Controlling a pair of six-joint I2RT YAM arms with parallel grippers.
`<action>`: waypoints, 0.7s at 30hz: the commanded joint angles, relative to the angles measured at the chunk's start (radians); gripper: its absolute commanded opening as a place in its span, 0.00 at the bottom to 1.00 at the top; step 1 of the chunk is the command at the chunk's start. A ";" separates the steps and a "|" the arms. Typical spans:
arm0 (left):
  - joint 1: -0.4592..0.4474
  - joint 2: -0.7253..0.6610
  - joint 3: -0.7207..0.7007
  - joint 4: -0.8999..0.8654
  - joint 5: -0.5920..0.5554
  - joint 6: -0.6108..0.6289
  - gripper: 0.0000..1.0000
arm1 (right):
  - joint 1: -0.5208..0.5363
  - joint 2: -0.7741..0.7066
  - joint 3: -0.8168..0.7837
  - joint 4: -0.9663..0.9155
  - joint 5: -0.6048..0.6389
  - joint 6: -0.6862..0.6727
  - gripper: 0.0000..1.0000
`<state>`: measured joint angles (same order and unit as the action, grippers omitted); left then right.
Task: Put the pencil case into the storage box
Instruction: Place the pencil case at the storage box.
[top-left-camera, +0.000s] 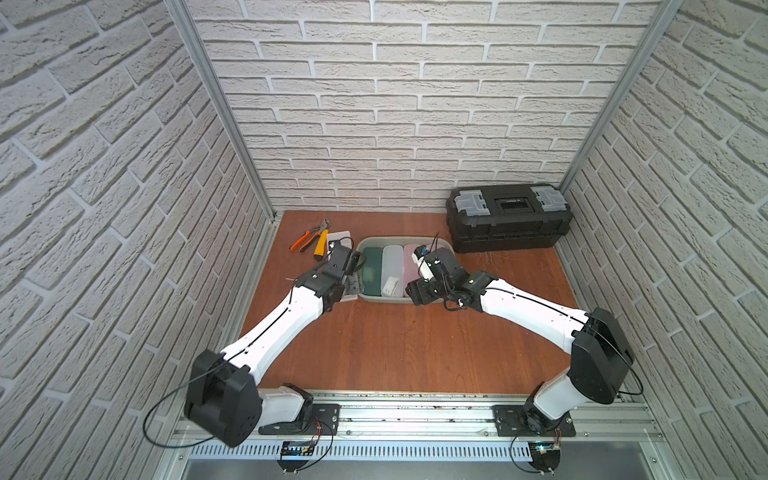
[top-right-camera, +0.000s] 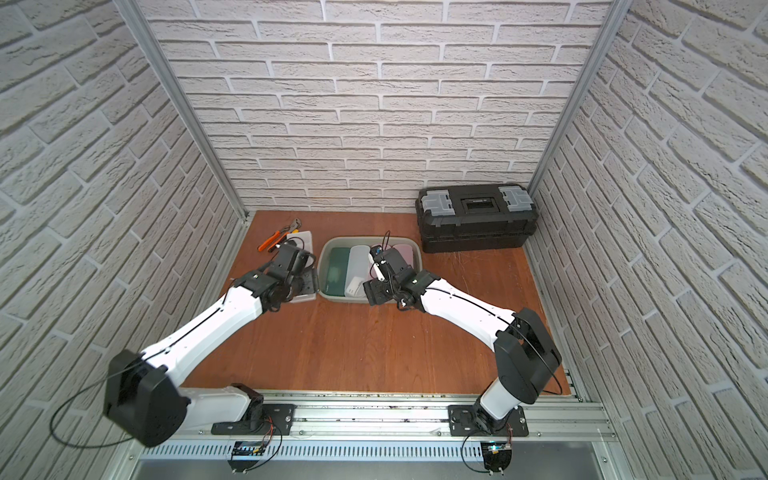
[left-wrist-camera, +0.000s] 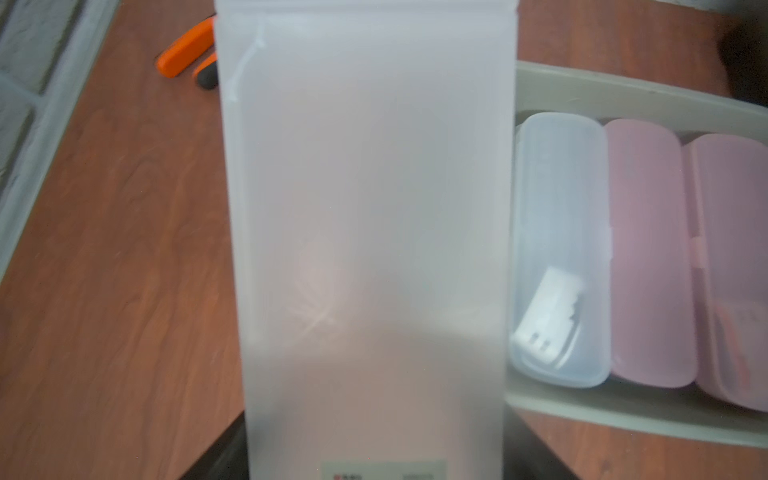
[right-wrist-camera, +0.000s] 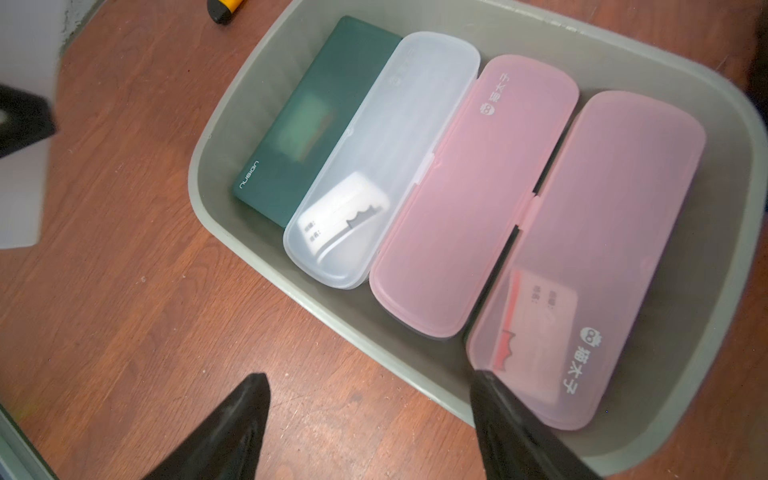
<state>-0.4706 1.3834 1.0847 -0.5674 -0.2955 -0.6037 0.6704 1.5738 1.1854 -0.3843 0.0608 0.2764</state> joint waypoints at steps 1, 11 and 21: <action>0.006 0.125 0.100 0.085 0.070 0.107 0.74 | -0.020 -0.078 -0.011 0.002 0.065 0.006 0.80; 0.011 0.384 0.242 0.179 0.176 0.145 0.74 | -0.054 -0.136 -0.077 -0.010 0.094 0.025 0.80; 0.010 0.409 0.193 0.195 0.199 0.125 0.78 | -0.057 -0.109 -0.062 -0.008 0.078 0.031 0.80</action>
<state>-0.4656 1.7927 1.2934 -0.4095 -0.1108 -0.4824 0.6178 1.4654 1.1175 -0.4080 0.1371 0.2882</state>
